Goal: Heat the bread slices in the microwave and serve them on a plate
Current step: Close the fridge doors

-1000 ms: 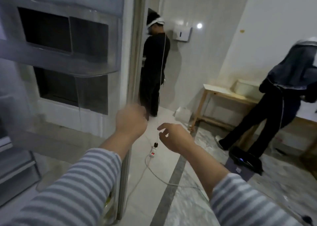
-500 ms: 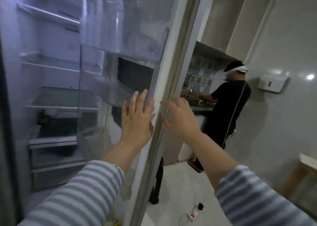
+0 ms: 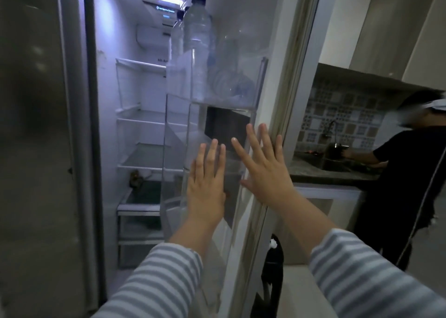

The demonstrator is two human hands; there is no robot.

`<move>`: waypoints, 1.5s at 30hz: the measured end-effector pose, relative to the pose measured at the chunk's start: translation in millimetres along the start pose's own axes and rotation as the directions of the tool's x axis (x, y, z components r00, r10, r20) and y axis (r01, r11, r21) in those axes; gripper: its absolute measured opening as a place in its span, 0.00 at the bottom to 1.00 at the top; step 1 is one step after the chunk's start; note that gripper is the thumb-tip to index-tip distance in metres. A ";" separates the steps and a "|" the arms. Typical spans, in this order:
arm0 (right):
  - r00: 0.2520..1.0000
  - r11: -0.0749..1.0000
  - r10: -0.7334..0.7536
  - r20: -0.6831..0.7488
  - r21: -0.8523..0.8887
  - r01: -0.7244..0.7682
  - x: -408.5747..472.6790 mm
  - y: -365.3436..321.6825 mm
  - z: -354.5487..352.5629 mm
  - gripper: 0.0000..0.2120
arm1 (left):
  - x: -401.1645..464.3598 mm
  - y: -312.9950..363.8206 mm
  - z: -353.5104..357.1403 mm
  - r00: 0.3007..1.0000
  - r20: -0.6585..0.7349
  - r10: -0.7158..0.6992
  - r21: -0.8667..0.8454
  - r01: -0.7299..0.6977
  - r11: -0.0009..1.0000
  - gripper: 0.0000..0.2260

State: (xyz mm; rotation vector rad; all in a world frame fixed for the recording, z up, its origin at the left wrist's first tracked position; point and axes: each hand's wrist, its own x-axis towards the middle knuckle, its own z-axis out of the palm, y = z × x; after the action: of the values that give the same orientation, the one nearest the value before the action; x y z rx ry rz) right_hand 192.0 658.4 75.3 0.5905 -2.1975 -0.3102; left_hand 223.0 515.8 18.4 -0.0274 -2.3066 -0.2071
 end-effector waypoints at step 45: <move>0.958 0.936 0.226 -0.177 0.311 -0.164 76.8 -251.5 -22.8 0.29 | -12.8 -260.4 -63.3 0.985 -0.116 0.129 -0.095 -0.141 0.986 0.33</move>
State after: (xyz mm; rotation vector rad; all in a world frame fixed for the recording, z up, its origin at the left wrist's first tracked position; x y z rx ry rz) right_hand 244.7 402.4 37.8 0.5297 -2.0875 0.1828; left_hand 255.7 249.5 14.5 -0.2192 -2.1739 -0.2509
